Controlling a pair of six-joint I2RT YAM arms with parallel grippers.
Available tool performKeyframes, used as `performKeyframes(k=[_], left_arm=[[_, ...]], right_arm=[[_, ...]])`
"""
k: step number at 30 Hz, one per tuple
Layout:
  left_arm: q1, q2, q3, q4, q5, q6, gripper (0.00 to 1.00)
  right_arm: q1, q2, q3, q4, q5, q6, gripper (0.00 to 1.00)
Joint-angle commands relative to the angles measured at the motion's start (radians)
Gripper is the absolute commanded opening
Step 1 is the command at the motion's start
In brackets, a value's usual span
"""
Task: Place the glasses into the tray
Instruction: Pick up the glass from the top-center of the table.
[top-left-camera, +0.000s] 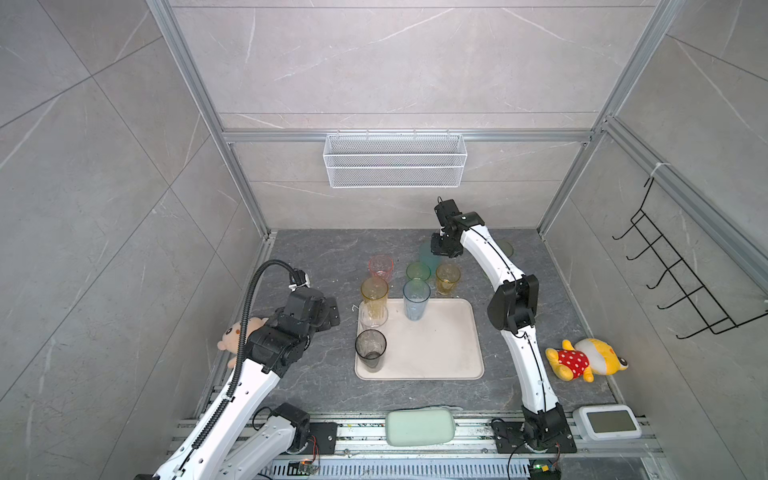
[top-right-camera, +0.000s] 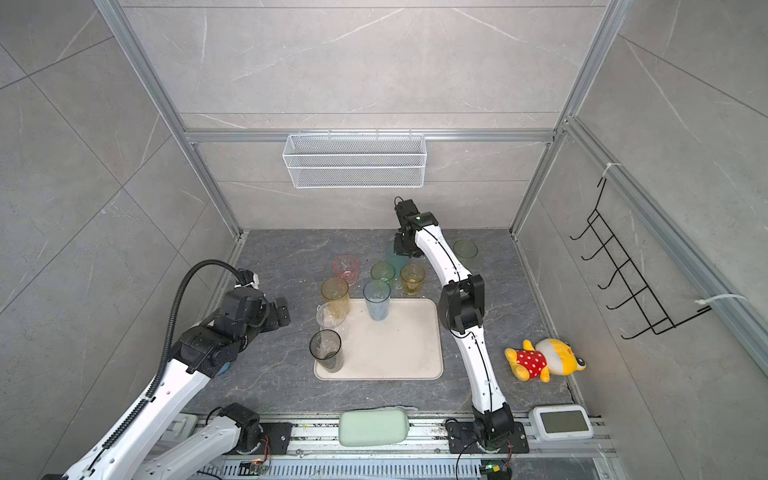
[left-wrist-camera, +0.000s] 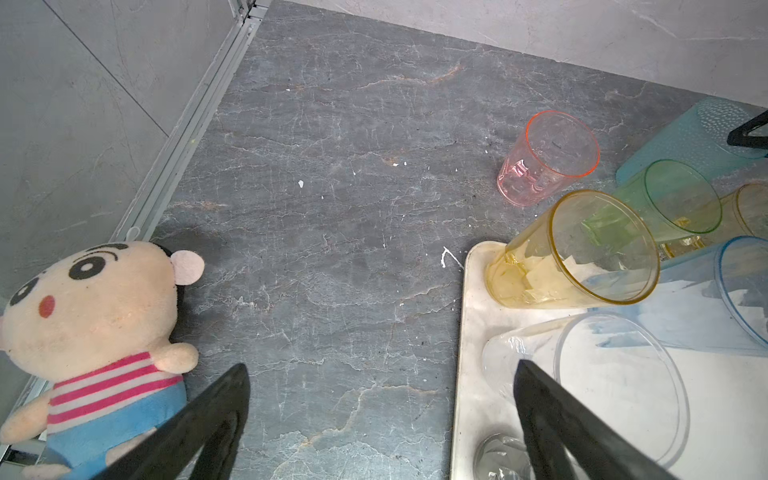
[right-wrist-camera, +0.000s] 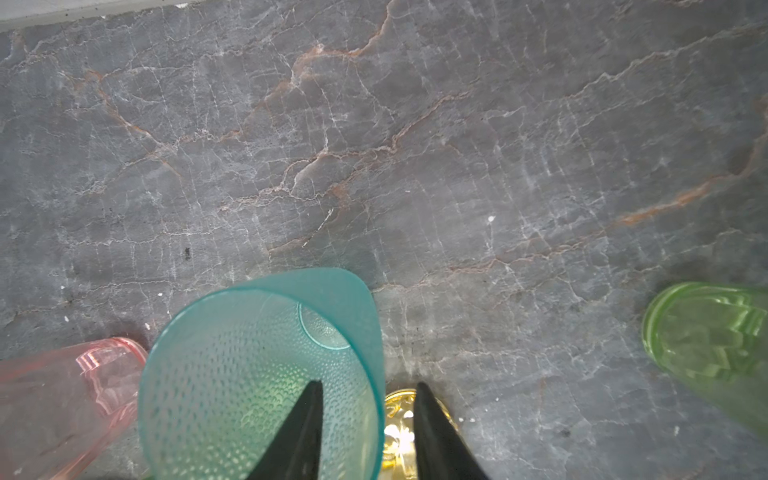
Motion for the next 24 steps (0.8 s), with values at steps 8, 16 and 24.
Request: performKeyframes(k=[8,16,24], left_arm=[[0.003,-0.015,-0.005,-0.002,-0.01,-0.012,0.99],[0.003,-0.019,-0.007,-0.001,-0.007,-0.013,0.99],[0.003,-0.016,-0.01,0.001,-0.007,-0.017,0.99]], right_arm=[[-0.01,0.039,0.03,-0.029,-0.017,0.008,0.25],[-0.016,0.055,0.048,-0.047,-0.024,0.005,0.18],[-0.016,0.04,0.05,-0.045,-0.024,-0.002,0.09]])
